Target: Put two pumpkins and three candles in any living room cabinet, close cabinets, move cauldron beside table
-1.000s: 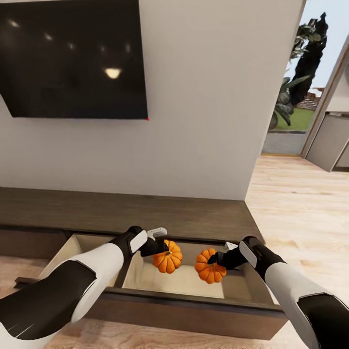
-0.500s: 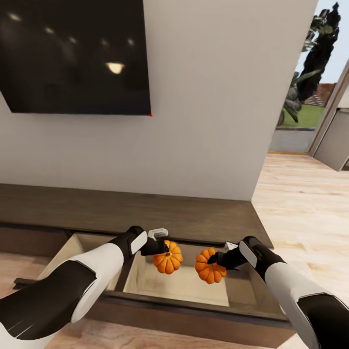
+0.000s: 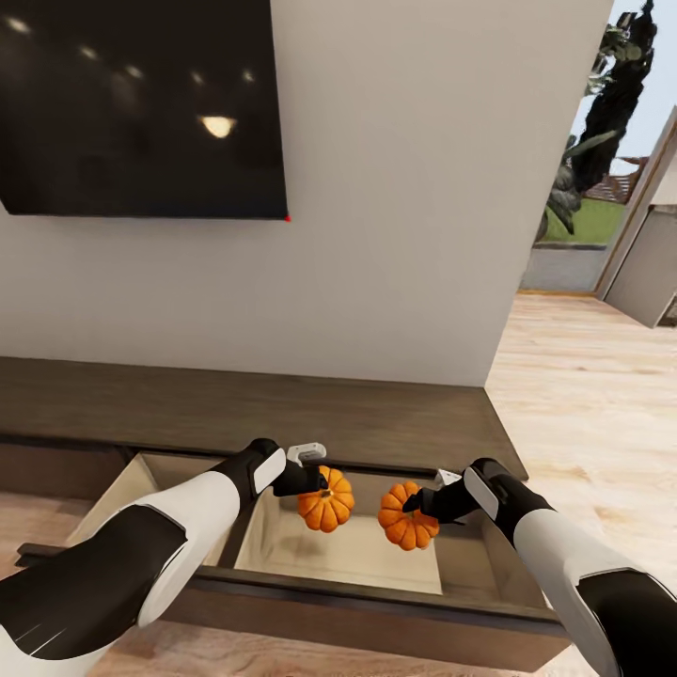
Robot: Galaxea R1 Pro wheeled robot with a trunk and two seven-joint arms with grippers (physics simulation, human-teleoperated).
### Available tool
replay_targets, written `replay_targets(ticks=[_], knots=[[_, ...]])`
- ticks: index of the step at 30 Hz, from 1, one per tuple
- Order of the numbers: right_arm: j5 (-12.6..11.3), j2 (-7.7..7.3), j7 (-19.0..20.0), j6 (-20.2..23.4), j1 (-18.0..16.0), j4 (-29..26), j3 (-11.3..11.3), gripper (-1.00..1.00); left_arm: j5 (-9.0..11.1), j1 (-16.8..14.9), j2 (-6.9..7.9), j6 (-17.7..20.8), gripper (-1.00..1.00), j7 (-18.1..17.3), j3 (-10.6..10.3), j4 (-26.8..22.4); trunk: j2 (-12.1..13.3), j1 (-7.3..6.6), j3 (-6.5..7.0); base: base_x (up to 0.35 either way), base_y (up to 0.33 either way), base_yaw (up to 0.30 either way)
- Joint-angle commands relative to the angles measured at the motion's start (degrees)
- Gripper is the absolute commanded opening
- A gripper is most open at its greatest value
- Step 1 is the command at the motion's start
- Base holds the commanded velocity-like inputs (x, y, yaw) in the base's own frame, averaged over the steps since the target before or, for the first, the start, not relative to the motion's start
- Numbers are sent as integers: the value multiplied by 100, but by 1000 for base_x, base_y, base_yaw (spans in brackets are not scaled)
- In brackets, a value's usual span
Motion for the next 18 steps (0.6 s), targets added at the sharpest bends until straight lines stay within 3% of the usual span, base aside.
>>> replay_targets(ticks=[1, 18], knots=[[22, -6, 45, 15, -4, -7, 25, -100, -5, -6, 0, 13, -100, -17, -45, -1, -44, 21, -25, 0, 0, -30], [22, -6, 45, 15, -4, -5, 35, -100, -5, -7, 0, 31, -100, -13, -45, -1, -726, 395, -344, 0, 0, -2]])
